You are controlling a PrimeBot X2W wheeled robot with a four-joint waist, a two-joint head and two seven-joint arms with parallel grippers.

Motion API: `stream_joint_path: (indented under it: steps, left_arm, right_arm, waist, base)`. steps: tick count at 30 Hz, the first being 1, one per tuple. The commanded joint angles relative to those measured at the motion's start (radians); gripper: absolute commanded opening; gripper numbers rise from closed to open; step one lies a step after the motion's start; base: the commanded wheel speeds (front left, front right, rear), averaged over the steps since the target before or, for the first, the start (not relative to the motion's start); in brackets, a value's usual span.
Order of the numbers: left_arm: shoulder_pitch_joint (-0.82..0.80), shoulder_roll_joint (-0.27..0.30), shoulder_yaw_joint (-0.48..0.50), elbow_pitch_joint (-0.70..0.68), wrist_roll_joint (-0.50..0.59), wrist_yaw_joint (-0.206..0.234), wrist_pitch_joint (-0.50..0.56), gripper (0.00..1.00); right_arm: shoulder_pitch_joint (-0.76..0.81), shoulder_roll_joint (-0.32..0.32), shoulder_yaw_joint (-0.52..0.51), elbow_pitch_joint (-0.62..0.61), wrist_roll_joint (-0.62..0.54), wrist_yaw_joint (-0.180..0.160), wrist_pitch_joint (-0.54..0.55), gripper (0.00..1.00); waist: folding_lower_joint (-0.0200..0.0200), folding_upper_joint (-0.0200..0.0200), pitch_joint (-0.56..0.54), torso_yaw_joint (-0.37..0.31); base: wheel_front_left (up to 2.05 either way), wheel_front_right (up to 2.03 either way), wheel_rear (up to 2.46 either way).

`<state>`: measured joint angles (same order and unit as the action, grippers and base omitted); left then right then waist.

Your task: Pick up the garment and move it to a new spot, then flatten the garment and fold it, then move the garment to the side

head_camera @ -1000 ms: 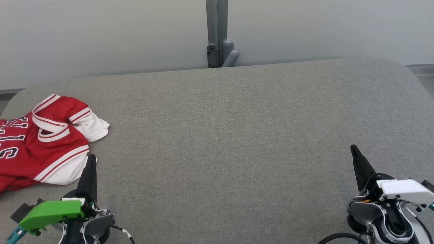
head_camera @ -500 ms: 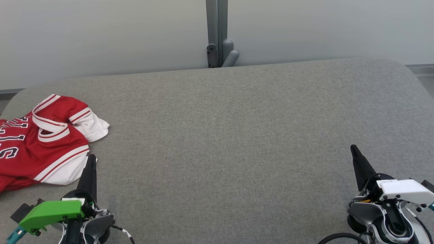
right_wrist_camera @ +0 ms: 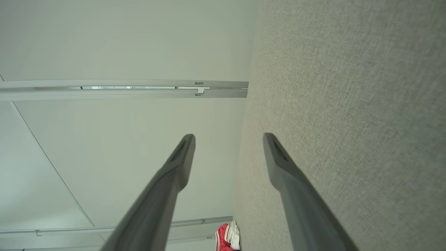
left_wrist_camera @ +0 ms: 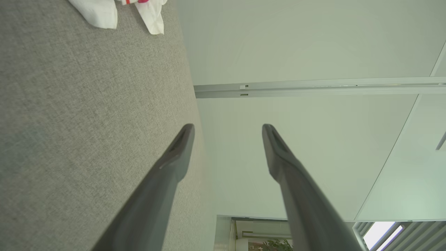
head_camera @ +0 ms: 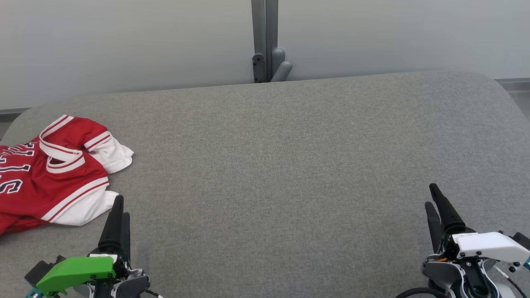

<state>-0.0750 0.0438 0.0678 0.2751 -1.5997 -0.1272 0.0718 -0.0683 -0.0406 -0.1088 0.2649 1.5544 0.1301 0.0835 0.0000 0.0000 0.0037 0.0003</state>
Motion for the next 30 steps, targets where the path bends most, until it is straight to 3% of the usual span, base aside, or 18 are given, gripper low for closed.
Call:
stream_joint_path:
  steps: [1, 7, 15, 30]
  left_arm:
    - [-0.009, 0.012, -0.012, -0.02, 0.042, 0.001, -0.017, 1.0]
    - [-0.009, 0.018, -0.03, -0.025, 0.135, 0.012, -0.041, 1.0]
    - [-0.007, 0.03, -0.066, -0.027, 0.338, 0.029, -0.076, 1.0]
    - [0.012, 0.038, -0.099, -0.022, 0.661, 0.034, -0.135, 1.0]
  right_arm:
    - [-0.008, -0.008, 0.005, -0.034, -0.068, 0.0, -0.019, 1.0]
    - [0.0, -0.015, 0.018, -0.064, -0.214, 0.0, -0.043, 1.0]
    - [0.013, -0.025, 0.04, -0.092, -0.465, 0.0, -0.078, 1.0]
    - [0.035, -0.033, 0.046, -0.115, -0.763, 0.0, -0.14, 1.0]
  waist:
    - [0.0, 0.0, 0.0, 0.0]
    - [0.0, 0.0, 0.001, 0.0]
    - [0.0, 0.0, 0.002, 0.001]
    - [0.0, 0.0, 0.005, 0.005]
  base:
    - [0.0, 0.0, 0.0]
    - [0.0, 0.0, 0.0]
    - [0.0, 0.0, 0.0]
    - [0.0, 0.0, 0.0]
